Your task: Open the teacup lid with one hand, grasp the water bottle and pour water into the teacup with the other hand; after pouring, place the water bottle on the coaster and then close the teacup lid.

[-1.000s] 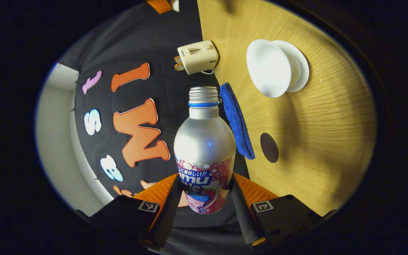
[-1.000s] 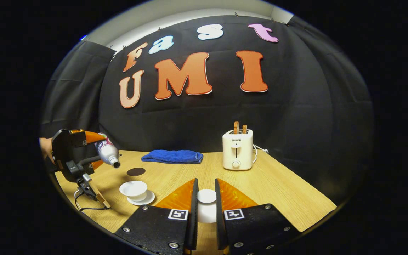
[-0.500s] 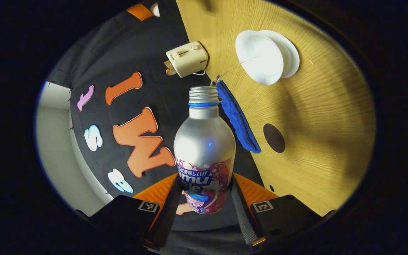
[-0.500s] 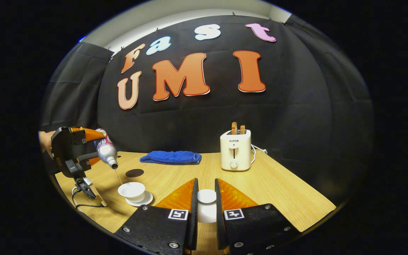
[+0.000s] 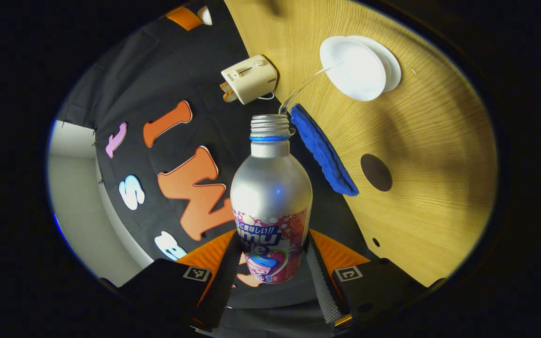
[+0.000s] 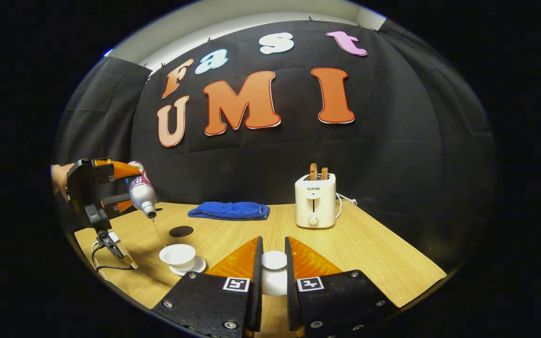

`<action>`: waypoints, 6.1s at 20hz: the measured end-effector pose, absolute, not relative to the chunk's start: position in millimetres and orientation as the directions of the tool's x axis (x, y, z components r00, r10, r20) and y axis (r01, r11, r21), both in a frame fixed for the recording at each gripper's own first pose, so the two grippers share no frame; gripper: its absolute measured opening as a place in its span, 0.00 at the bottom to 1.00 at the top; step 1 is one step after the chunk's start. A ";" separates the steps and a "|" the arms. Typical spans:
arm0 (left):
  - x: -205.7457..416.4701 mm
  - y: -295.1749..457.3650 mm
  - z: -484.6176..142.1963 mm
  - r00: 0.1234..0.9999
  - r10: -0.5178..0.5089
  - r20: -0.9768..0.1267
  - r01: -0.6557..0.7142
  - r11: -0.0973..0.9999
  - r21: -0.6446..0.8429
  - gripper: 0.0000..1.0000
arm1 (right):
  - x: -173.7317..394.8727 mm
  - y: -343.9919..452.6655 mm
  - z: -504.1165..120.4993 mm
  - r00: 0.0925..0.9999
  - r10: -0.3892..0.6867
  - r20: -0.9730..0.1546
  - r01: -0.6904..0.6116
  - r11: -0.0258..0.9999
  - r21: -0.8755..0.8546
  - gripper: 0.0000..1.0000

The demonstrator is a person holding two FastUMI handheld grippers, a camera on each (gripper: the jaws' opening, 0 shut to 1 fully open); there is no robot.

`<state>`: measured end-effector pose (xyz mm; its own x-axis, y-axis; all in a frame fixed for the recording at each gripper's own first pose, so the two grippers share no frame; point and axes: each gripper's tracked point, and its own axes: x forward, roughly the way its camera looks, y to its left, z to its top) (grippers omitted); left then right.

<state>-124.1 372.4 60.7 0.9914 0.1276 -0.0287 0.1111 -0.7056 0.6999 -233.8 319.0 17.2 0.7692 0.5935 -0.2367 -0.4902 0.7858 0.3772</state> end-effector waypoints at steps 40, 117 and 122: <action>-115.0 369.7 64.7 1.000 0.000 -0.003 0.002 -0.573 0.820 0.84 | -242.2 360.5 31.5 0.743 0.622 -0.247 -0.530 0.772 0.350 0.22; -95.1 462.9 -10.9 0.947 0.231 -0.221 -0.169 0.949 0.266 0.89 | -301.4 552.6 6.3 0.514 0.798 -0.313 -0.759 0.594 0.267 0.30; -121.6 465.8 35.7 0.959 0.265 -0.104 -0.226 0.930 0.291 0.93 | -288.1 539.2 30.3 0.593 0.767 -0.244 -0.737 0.639 0.220 0.58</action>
<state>-121.6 465.8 35.7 0.9585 0.2654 -0.1037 -0.2260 0.9297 0.2909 -288.1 539.2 30.3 0.5931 0.7674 -0.2437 -0.7370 0.6393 0.2196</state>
